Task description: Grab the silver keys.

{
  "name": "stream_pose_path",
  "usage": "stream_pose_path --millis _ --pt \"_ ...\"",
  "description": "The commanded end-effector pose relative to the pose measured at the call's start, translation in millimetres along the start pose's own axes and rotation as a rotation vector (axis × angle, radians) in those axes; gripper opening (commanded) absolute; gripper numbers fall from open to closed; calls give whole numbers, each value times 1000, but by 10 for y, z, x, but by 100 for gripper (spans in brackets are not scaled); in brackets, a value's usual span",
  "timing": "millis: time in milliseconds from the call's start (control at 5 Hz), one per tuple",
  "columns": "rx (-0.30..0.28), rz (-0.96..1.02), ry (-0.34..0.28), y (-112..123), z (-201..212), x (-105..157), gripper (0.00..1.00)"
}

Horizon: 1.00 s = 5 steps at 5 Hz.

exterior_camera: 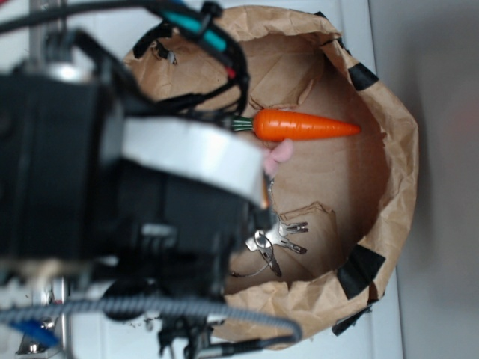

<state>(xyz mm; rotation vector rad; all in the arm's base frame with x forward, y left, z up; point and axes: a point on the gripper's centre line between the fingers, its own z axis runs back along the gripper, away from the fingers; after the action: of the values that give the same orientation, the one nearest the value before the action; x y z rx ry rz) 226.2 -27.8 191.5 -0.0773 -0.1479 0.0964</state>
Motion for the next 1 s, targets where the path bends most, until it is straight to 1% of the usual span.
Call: stream_pose_path --millis 0,200,400,600,800 --pt "15 86 -43 251 -226 222 100" --pt "56 192 -73 320 -401 195 100" --pt "93 332 -57 390 -550 159 100" --pt "114 488 -76 456 -622 93 100" --pt "111 525 -52 474 -743 108 100"
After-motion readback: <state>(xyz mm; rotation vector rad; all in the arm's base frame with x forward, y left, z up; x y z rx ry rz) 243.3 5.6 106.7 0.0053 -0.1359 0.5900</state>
